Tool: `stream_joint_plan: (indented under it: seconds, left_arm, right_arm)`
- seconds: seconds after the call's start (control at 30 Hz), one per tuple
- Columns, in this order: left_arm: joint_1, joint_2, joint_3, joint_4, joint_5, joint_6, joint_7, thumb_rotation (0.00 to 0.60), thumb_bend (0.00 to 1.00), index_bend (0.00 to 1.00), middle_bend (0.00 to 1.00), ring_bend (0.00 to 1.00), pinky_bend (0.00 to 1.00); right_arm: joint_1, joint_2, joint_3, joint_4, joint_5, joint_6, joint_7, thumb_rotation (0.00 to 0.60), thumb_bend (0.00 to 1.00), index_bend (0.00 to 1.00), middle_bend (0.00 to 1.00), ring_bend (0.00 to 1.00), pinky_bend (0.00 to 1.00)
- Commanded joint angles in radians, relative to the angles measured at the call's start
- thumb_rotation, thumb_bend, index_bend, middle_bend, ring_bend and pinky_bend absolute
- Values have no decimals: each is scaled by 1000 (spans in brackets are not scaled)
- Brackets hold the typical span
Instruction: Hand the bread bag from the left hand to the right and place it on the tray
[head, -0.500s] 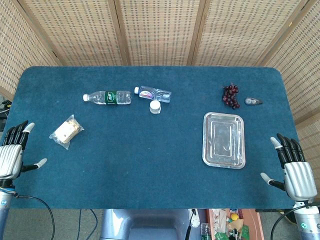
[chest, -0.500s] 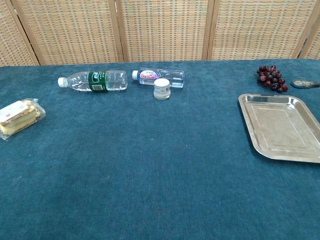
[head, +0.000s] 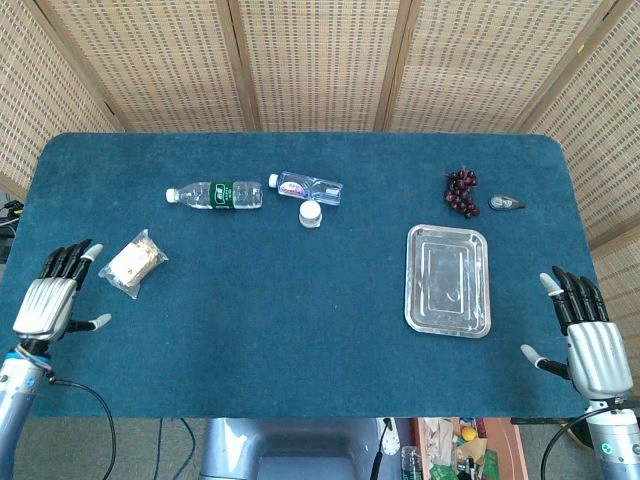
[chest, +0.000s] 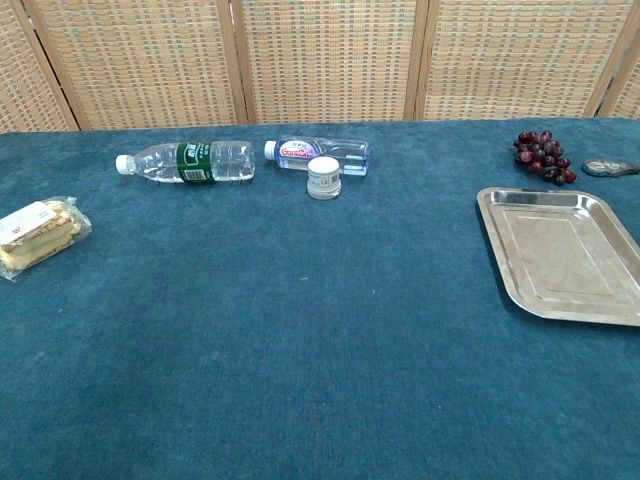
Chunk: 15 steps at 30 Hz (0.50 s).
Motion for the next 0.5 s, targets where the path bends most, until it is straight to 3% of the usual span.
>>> stream_joint_plan:
  seconds: [0.03,0.4,0.5]
  left_arm:
    - [-163,-89,-24,246,-31,-268,-99,600,0,0,0,0,0]
    - [-320,-253,0,541,-8,-514,-150,600,0,0,0,0,0]
    - [-339,-281,0,585,-12,-536,-141,600,0,0,4,0,76]
  right_arm:
    - [6,-4,7,1,20,-16,-12,600,0,0,0,0,0]
    - [23,-26,26,16,80,-61,-53,600,0,0,0,0,0]
    - [25,-28,30,18,88,-64,-55,600,0,0,0,0,0]
